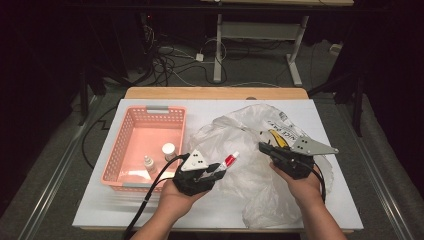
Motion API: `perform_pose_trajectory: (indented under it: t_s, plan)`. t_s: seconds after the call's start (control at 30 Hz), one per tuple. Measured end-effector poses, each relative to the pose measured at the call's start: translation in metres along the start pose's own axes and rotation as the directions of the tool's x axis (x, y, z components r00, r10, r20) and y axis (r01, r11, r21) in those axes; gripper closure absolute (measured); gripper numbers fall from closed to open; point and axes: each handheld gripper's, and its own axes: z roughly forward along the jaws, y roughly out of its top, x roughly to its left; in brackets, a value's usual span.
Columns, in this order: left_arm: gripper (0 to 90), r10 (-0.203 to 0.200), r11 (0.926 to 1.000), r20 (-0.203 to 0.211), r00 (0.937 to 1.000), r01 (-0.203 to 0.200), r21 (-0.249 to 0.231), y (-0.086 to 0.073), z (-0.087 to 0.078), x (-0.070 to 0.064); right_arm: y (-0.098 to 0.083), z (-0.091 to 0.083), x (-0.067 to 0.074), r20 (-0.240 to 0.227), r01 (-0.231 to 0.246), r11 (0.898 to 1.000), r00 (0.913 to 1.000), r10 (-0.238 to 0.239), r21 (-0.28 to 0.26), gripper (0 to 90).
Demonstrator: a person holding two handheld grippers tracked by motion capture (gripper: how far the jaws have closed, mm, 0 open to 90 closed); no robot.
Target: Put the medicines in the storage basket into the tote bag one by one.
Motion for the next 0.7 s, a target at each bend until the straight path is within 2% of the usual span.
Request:
perform_pose_trajectory:
  t_s: [0.4, 0.7]
  plan:
    - [67.6, 0.008, 0.9994, -0.011, 0.9999, -0.007, 0.033, 0.01, 0.042, 0.0, 0.001, 0.0, 0.002, -0.003, 0.004, 1.0, 1.0, -0.004, -0.007, 90.0]
    - [67.6, -0.007, 0.9984, -0.014, 0.9999, 0.008, 0.056, 0.012, 0.071, 0.007, 0.002, 0.0, 0.003, -0.006, 0.004, 1.0, 1.0, -0.004, -0.016, 90.0]
